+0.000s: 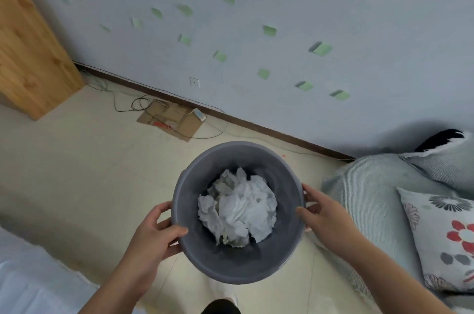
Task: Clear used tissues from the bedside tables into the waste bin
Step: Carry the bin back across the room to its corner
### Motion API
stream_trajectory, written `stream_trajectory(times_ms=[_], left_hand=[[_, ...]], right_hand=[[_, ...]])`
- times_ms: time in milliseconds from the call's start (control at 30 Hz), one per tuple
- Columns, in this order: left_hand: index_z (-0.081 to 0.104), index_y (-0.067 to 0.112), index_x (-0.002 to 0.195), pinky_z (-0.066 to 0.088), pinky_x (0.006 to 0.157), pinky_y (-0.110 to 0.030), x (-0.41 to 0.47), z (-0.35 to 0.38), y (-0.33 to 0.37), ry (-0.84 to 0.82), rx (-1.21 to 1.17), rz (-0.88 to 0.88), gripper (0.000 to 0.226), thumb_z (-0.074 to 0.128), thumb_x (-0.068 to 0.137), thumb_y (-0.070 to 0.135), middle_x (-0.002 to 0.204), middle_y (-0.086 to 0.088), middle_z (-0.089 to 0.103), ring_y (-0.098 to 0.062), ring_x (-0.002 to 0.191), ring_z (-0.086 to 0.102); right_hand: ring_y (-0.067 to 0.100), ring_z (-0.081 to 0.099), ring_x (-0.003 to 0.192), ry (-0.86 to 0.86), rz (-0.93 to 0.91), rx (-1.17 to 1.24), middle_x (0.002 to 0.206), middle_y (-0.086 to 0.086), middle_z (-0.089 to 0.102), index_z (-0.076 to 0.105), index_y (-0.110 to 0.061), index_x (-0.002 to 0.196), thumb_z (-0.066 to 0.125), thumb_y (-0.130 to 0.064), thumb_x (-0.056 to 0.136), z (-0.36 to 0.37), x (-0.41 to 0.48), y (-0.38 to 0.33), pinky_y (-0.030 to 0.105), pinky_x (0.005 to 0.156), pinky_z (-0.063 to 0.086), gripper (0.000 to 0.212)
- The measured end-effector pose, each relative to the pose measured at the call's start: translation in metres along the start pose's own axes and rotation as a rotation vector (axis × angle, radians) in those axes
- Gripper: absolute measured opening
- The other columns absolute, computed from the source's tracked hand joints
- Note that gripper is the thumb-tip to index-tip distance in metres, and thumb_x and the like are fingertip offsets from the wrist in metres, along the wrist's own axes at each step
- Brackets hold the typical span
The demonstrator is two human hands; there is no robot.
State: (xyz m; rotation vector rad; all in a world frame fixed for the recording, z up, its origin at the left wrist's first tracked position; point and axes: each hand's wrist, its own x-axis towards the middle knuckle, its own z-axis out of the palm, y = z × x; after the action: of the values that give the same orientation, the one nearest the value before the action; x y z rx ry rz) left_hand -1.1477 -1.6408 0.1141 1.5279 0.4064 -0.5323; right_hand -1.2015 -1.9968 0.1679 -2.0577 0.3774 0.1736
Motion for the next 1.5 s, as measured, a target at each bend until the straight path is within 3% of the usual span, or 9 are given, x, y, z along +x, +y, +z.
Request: stream_trajectory(times_ms=[133,267,500,700,867,1000,1200,1333,1500], left_hand=[[0.065,0.033,0.124,0.068,0.069,-0.035,0.060,-0.034,0.064,0.021,-0.054,0.025,0.054,0.070,0.088,-0.007,0.107,-0.007,0.084,-0.032,0.092,0.082],[0.064,0.034,0.124,0.068,0.070,-0.036,0.103,-0.092,0.130,0.113,-0.083,0.087,0.053,0.073,0.088,-0.004,0.107,-0.004,0.084,-0.031,0.093,0.082],[0.061,0.035,0.125,0.067,0.067,-0.031,0.187,-0.190,0.173,0.336,-0.197,0.085,0.053,0.076,0.090,-0.002,0.106,0.002,0.084,-0.023,0.091,0.082],[0.062,0.029,0.127,0.068,0.074,-0.040,0.248,-0.269,0.213,0.557,-0.333,0.032,0.057,0.076,0.086,-0.008,0.106,-0.004,0.084,-0.029,0.095,0.082],[0.064,0.029,0.124,0.067,0.069,-0.032,0.260,-0.347,0.259,0.730,-0.468,0.103,0.062,0.079,0.069,0.005,0.108,-0.009,0.084,-0.032,0.095,0.082],[0.064,0.030,0.127,0.068,0.074,-0.034,0.285,-0.432,0.271,0.846,-0.531,0.157,0.060,0.080,0.074,0.006,0.112,-0.010,0.083,-0.034,0.100,0.081],[0.063,0.033,0.126,0.068,0.072,-0.033,0.342,-0.536,0.266,0.891,-0.601,0.093,0.062,0.080,0.072,0.006,0.110,-0.008,0.084,-0.033,0.097,0.081],[0.062,0.031,0.125,0.067,0.069,-0.033,0.384,-0.619,0.292,0.850,-0.632,0.065,0.063,0.079,0.072,0.001,0.108,-0.010,0.084,-0.034,0.095,0.082],[0.062,0.029,0.129,0.068,0.074,-0.036,0.435,-0.730,0.359,0.790,-0.553,0.095,0.059,0.074,0.086,-0.008,0.111,-0.009,0.084,-0.035,0.098,0.081]], right_hand=[[0.006,0.075,0.077,-0.032,-0.073,-0.030,0.097,-0.019,0.075,0.060,-0.072,0.109,0.068,-0.017,0.095,0.016,0.097,-0.068,0.015,0.065,0.058,0.058],[0.010,0.078,0.079,-0.108,-0.177,-0.042,0.102,-0.018,0.076,0.060,-0.067,0.119,0.069,-0.021,0.093,0.049,0.193,-0.142,0.029,0.072,0.060,0.054],[0.007,0.074,0.072,-0.335,-0.291,-0.080,0.099,-0.025,0.073,0.057,-0.071,0.117,0.067,-0.026,0.093,0.164,0.363,-0.230,0.016,0.055,0.053,0.052],[0.006,0.074,0.074,-0.577,-0.346,-0.103,0.102,-0.012,0.074,0.057,-0.053,0.128,0.068,-0.013,0.097,0.280,0.497,-0.310,0.013,0.060,0.054,0.052],[0.005,0.072,0.075,-0.759,-0.457,-0.138,0.108,-0.006,0.073,0.055,-0.046,0.135,0.070,-0.014,0.096,0.376,0.574,-0.426,0.007,0.059,0.051,0.052],[0.006,0.073,0.071,-0.859,-0.567,-0.134,0.103,-0.009,0.072,0.057,-0.060,0.119,0.072,-0.016,0.094,0.477,0.617,-0.508,0.011,0.053,0.051,0.052],[0.006,0.074,0.070,-0.882,-0.543,-0.196,0.093,-0.020,0.073,0.058,-0.081,0.098,0.070,-0.011,0.093,0.599,0.657,-0.556,0.011,0.057,0.054,0.072],[0.005,0.075,0.077,-0.895,-0.501,-0.207,0.103,-0.025,0.071,0.060,-0.072,0.113,0.069,-0.014,0.094,0.666,0.687,-0.611,0.010,0.060,0.054,0.062],[0.000,0.074,0.079,-0.826,-0.526,-0.200,0.105,-0.037,0.068,0.054,-0.074,0.112,0.072,-0.019,0.094,0.721,0.736,-0.697,0.010,0.059,0.053,0.061]])
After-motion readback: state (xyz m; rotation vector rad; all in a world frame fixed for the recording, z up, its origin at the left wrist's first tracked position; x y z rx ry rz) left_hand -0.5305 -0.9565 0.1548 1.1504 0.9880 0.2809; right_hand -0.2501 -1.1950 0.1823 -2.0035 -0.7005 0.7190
